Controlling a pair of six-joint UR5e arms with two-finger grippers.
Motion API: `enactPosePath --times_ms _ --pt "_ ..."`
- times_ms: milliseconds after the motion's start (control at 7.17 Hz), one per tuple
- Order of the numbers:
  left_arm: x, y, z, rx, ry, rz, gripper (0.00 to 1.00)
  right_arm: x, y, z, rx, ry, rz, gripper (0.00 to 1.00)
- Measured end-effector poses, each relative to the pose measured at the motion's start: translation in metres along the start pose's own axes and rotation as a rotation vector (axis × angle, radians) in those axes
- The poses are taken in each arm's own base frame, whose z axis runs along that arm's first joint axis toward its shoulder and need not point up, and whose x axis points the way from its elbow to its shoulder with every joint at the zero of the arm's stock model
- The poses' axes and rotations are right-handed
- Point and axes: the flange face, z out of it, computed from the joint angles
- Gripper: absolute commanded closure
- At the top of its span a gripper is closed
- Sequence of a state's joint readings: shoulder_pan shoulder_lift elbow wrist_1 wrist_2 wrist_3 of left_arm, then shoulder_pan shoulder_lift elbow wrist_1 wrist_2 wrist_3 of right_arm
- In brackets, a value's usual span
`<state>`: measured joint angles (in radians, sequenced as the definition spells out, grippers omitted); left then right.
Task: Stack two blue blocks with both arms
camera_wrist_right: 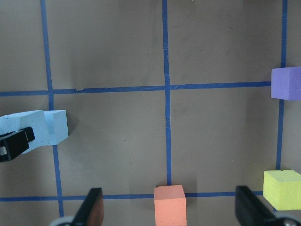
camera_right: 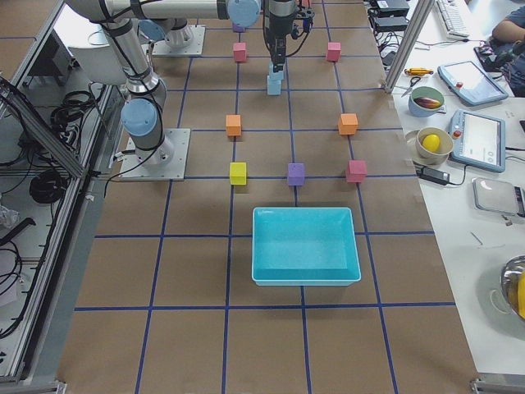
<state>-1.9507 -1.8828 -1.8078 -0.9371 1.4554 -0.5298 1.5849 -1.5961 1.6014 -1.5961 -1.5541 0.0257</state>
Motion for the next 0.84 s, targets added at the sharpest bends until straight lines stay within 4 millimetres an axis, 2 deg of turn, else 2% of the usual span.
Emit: enactPosePath --times_ms 140,279,558,698,837 --pt "0.002 0.001 0.004 -0.007 -0.002 -0.006 0.04 0.0 0.001 0.001 -0.006 0.001 -0.02 0.0" --pt "0.004 0.003 0.008 -0.011 -0.003 -0.011 0.0 0.0 0.002 0.001 -0.011 0.002 -0.038 0.0" --pt "0.007 0.003 0.01 -0.01 -0.002 -0.01 0.0 0.001 0.003 0.002 -0.02 0.005 -0.051 0.0" --pt "0.008 0.001 0.005 0.001 0.001 -0.004 0.0 0.001 0.004 0.002 -0.023 0.007 -0.052 0.0" --pt "0.007 -0.004 -0.011 0.025 0.011 0.003 0.0 0.001 0.004 0.002 -0.024 0.008 -0.053 0.0"
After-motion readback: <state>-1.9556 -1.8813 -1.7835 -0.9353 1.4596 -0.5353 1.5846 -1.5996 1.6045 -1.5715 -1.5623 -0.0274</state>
